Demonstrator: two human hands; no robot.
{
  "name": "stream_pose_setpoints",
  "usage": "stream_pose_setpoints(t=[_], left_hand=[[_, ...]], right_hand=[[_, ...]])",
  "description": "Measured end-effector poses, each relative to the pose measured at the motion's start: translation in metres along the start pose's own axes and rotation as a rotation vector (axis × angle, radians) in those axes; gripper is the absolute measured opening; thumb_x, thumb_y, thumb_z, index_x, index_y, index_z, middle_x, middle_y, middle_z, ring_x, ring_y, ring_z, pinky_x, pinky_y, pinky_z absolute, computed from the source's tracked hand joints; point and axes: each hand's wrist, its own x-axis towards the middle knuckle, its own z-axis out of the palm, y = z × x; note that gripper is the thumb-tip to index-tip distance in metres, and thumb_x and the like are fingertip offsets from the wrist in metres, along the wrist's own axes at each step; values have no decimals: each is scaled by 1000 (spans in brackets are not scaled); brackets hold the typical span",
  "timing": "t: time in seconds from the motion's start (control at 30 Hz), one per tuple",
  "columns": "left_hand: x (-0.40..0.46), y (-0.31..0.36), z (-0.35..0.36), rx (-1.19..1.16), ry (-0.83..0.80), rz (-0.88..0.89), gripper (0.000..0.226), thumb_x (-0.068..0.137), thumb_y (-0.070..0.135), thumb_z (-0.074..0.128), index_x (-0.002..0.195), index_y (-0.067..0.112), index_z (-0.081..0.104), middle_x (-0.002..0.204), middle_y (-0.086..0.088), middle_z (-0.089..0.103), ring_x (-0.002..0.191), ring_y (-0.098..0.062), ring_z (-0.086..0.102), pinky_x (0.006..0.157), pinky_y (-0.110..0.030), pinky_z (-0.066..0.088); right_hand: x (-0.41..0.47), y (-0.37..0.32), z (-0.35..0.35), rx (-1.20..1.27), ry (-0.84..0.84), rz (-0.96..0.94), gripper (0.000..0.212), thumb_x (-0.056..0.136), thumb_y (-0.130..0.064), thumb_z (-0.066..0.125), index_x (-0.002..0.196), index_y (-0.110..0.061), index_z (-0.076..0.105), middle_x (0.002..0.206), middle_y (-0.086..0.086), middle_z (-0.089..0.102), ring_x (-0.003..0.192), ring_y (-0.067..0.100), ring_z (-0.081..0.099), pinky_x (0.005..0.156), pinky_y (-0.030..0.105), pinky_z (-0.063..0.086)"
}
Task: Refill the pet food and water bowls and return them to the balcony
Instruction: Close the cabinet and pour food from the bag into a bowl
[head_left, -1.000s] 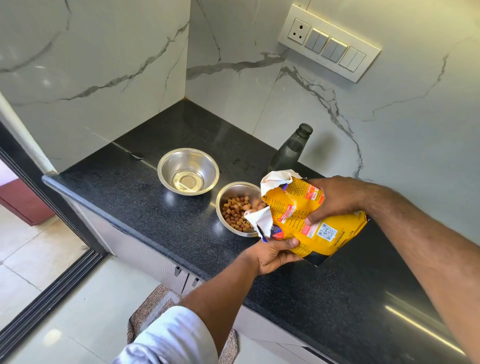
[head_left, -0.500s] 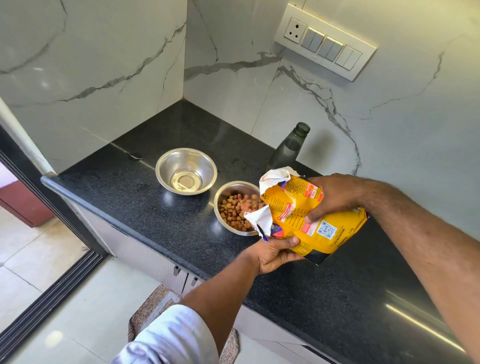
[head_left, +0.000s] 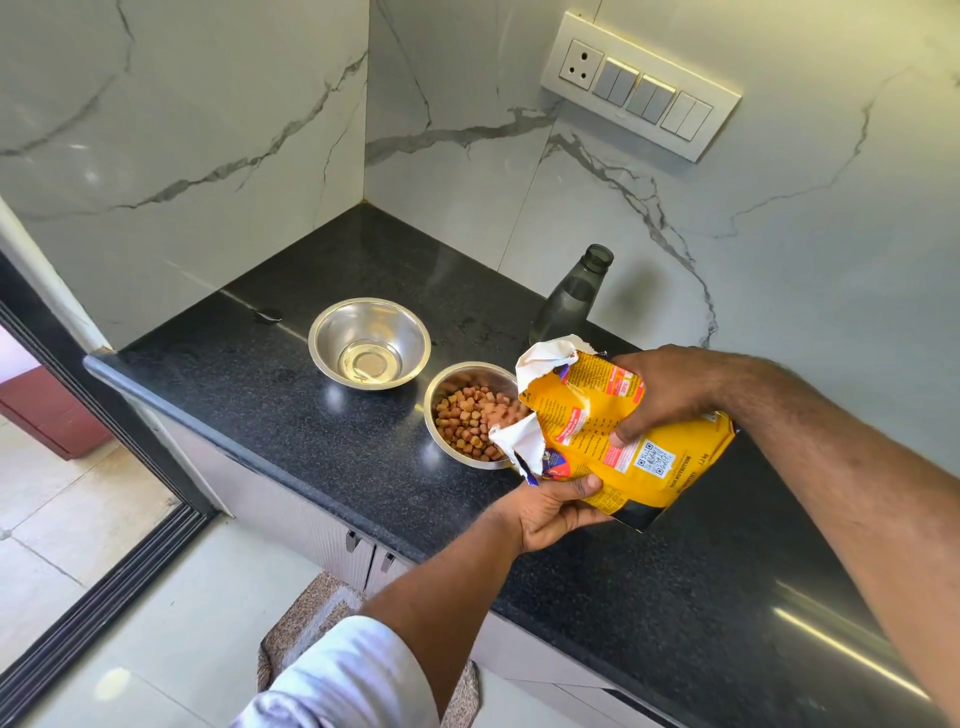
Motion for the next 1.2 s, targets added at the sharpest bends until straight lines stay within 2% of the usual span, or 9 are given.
stream_pose_setpoints(t=[0.13,0.2,0.27,0.33,0.5,0.7,1.0,1.1,1.2], left_hand=[[2,-6,-4,-9,38,17,39,93,-2,63,130,9,61,126,-13,72,122,-31,66,97,-51,57],[3,-8,-7,1,39,22,36,99,-5,53,131,9,61,127,-13,71,122,-32,65,99,-52,55],[3,-9,-6,10,31,23,37,97,-4,57,131,8,61,127,-14,71,121,-33,66,99,-53,55],[2,-9,-3,20,21,28,44,87,1,69,130,8,61,127,-14,71,120,-33,66,100,-53,55],[3,-10,1,44,5,45,60,77,5,77,135,8,59,133,-16,66,134,-37,56,111,-61,43],[2,-10,3,-6,18,42,47,87,2,71,133,9,61,131,-14,70,130,-35,60,101,-54,54],[-3,0,6,29,5,66,80,56,15,100,128,10,65,126,-13,73,115,-29,71,95,-49,59],[-3,3,6,36,16,64,82,57,16,100,129,9,63,126,-12,73,115,-29,70,94,-49,60],[-4,6,6,22,18,54,70,65,12,94,128,9,64,126,-13,73,116,-30,70,91,-48,61]], right_hand=[[-2,0,1,0,-1,-5,91,70,-57,88,147,-33,45,138,-4,64,116,22,66,99,42,54],[-4,1,2,8,1,-8,91,70,-57,89,146,-33,45,138,-4,65,116,22,66,98,41,54],[-5,1,3,13,1,-8,90,70,-56,89,146,-33,45,138,-4,65,115,22,67,97,40,54],[-6,2,3,16,3,-8,90,70,-55,89,146,-33,45,138,-4,64,115,22,66,96,40,53],[-10,2,2,14,11,-10,89,71,-55,89,146,-33,46,137,-4,65,114,22,66,96,40,54],[-13,0,-1,1,22,-16,87,71,-54,89,144,-33,47,137,-4,64,115,22,66,99,41,55],[-11,-7,-6,-4,24,-27,85,72,-53,89,144,-33,47,137,-4,65,114,22,67,97,40,54],[-9,-9,-8,-6,27,-34,85,72,-53,89,143,-34,48,136,-4,66,112,21,67,95,39,54],[-6,-12,-11,-19,36,-35,86,72,-55,88,144,-34,47,137,-4,65,113,22,67,95,39,54]])
